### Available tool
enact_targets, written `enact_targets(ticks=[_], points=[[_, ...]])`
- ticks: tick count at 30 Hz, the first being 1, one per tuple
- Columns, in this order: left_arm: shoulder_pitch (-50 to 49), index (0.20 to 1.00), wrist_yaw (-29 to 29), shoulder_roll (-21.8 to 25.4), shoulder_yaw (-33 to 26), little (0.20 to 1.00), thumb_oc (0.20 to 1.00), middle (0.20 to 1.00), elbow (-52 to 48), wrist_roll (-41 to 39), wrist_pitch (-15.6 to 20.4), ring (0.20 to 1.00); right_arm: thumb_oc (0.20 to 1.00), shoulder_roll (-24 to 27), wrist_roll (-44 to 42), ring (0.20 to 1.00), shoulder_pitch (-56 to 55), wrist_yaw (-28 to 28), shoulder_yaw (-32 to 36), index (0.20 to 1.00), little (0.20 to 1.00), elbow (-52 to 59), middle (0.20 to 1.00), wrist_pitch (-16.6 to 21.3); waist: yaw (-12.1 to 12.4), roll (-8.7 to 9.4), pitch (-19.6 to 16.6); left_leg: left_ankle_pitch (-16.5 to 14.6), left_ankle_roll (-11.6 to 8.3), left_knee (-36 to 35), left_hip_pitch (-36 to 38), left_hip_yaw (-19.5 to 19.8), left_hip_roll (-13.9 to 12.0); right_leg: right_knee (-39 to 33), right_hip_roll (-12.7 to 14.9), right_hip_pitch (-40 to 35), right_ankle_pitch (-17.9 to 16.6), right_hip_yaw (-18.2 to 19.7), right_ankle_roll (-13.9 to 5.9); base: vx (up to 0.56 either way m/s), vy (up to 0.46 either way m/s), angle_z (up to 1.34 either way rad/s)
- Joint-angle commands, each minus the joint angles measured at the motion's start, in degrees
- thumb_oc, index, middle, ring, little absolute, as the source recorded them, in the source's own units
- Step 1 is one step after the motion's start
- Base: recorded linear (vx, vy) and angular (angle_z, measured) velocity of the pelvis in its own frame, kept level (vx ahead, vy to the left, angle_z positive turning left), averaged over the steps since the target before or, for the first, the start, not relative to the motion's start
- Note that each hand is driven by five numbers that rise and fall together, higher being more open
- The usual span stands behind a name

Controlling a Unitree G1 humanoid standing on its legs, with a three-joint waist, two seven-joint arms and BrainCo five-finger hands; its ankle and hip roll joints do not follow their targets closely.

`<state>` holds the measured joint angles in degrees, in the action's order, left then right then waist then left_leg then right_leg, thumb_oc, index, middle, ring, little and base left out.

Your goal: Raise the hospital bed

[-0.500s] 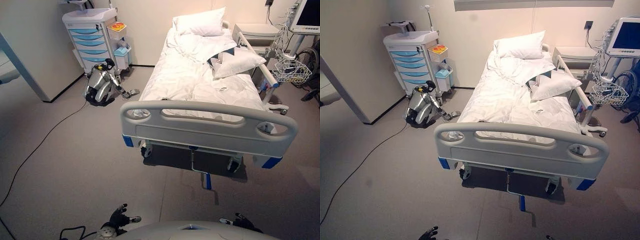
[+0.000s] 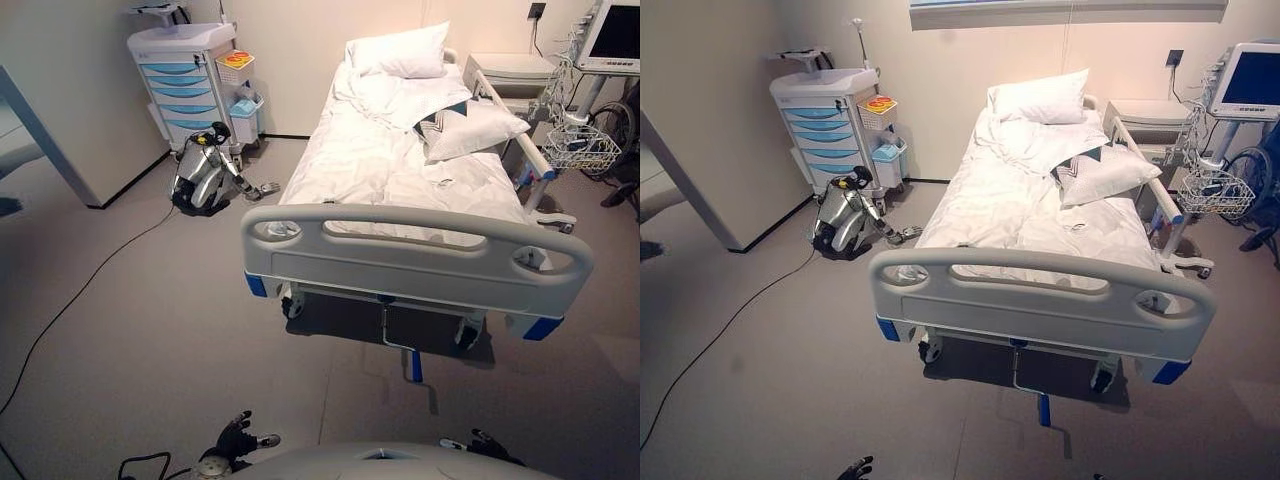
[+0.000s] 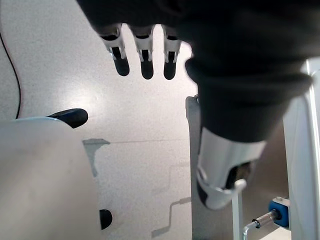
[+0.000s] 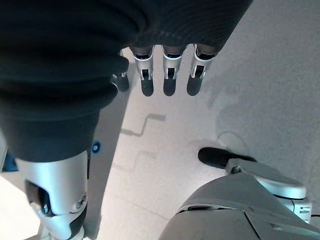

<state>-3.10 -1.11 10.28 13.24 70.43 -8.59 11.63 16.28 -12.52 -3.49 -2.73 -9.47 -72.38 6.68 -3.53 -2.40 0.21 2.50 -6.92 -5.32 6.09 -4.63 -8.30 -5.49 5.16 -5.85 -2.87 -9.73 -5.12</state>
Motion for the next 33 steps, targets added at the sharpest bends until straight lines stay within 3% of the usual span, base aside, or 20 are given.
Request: enact_targets(ticks=[1,2,3,4,5,6,13,16,18,20,28,33], points=[[5.98,1.0,-1.38,3.1,-1.97,1.0,1.0,1.0,-6.12,-6.85,2.55,1.0,1.0,-2.0,-4.58,1.0,8.77,-1.89,1.09,1.0,1.0,1.54,1.0,1.59,0.61,4.42,5.58,-1.46,2.95,1.16,-1.19,-0.05,3.95,0.49,2.96,2.27,0.06,2.08,-3.79,-0.18,-0.009,0.0],[5.98,1.0,-1.39,3.11,-1.96,1.0,1.0,1.0,-6.14,-6.86,2.53,1.0,1.0,-2.0,-4.58,1.0,8.79,-1.89,1.1,1.0,1.0,1.54,1.0,1.59,0.61,4.42,5.54,-1.46,2.95,1.18,-1.27,-0.05,3.95,0.49,2.96,2.34,0.04,2.08,-3.78,-0.26,-0.002,0.0],[6.35,1.0,-2.17,4.38,-1.19,1.0,1.0,1.0,-14.19,-8.62,3.54,1.0,1.0,-1.38,-5.0,1.0,10.14,-3.09,0.34,1.0,1.0,6.08,1.0,2.02,0.51,4.06,7.31,-0.99,2.92,2.18,-3.68,0.05,3.95,1.68,3.05,4.93,-0.37,2.12,-3.65,-0.13,0.0,0.01],[6.32,1.0,-2.18,4.4,-1.19,1.0,1.0,1.0,-14.24,-8.62,3.51,1.0,1.0,-1.39,-4.99,1.0,10.12,-3.11,0.34,1.0,1.0,6.12,1.0,2.0,0.51,4.07,7.25,-1.01,2.92,2.23,-3.78,0.05,3.95,1.74,3.05,5.03,-0.35,2.12,-3.64,-0.24,-0.003,0.02],[5.75,1.0,-2.27,6.37,-0.96,1.0,1.0,1.0,-24.28,-10.57,4.92,1.0,1.0,-0.53,-4.67,1.0,11.1,-3.97,-0.2,1.0,1.0,11.17,1.0,2.22,0.2,3.72,9.55,-1.03,3.01,4.41,-6.27,0.38,3.73,4.94,3.15,8.14,-0.08,2.63,-3.35,-0.12,-0.003,0.01],[5.69,1.0,-2.28,6.4,-0.97,1.0,1.0,1.0,-24.37,-10.57,4.85,1.0,1.0,-0.54,-4.66,1.0,11.07,-3.99,-0.21,1.0,1.0,11.22,1.0,2.18,0.18,3.73,9.45,-1.09,3.02,4.56,-6.46,0.39,3.73,5.08,3.16,8.32,-0.02,2.63,-3.35,-0.23,-0.008,0.02],[7.21,1.0,-3.57,12.85,-3.76,1.0,1.0,1.0,-50.32,-14.48,6.68,1.0,1.0,3.24,-6.83,1.0,16.45,-6.8,-1.84,1.0,1.0,34.49,1.0,2.84,-0.34,2.69,17.26,0.27,2.5,9.66,-18.49,0.92,3.76,10.72,3.2,20.71,-0.35,3.98,-3.22,-0.19,-0.024,-0.03],[9.65,1.0,-3.23,14.75,-2.14,1.0,1.0,1.0,-55.7,-14.29,6.89,1.0,1.0,4.26,-8.5,1.0,19.19,-8.29,-2.03,1.0,1.0,38.58,1.0,3.6,-0.58,2.67,20.24,0.41,2.37,11.95,-22.79,1.13,3.57,12.48,3.07,24.88,-0.32,4.33,-3.24,-0.12,-0.025,-0.06],[9.69,1.0,-3.23,14.76,-2.15,1.0,1.0,1.0,-55.71,-14.3,6.86,1.0,1.0,4.27,-8.51,1.0,19.22,-8.29,-2.02,1.0,1.0,38.6,1.0,3.58,-0.58,2.66,20.12,0.35,2.37,12.12,-23.06,1.14,3.57,12.61,3.08,25.13,-0.28,4.34,-3.23,-0.07,-0.005,-0.09],[12.65,1.0,-2.63,16.63,-0.2,1.0,1.0,1.0,-62.68,-16.14,7.3,1.0,1.0,4.76,-10.42,1.0,23.98,-10.27,-2.3,1.0,1.0,40.69,1.0,4.53,-1.09,2.28,24.17,0.58,2.5,14.97,-29.46,1.13,3.83,15.84,3.21,32.32,-0.61,5.12,-3.21,-0.14,0.006,-0.06],[19.02,1.0,-1.06,21.15,5.08,1.0,1.0,1.0,-69.74,-19.05,6.15,1.0,1.0,4.67,-13.05,1.0,31.28,-12.29,-4.24,1.0,1.0,40.64,1.0,4.75,-0.91,1.61,29.2,0.09,2.53,21.23,-40.91,1.18,4.09,20.86,3.79,43.53,-1.2,6.66,-3.04,-0.08,0.003,0.03],[21.44,1.0,-2.62,21.86,6.66,1.0,1.0,1.0,-72.61,-20.26,6.05,1.0,1.0,5.06,-14.21,1.0,34.4,-13.8,-4.63,1.0,1.0,41.03,1.0,5.05,-1.16,1.05,29.58,-0.99,2.65,24.95,-49.65,0.69,3.97,23.18,3.97,51.83,-1.56,7.48,-3.1,-0.02,0.041,0.02]])
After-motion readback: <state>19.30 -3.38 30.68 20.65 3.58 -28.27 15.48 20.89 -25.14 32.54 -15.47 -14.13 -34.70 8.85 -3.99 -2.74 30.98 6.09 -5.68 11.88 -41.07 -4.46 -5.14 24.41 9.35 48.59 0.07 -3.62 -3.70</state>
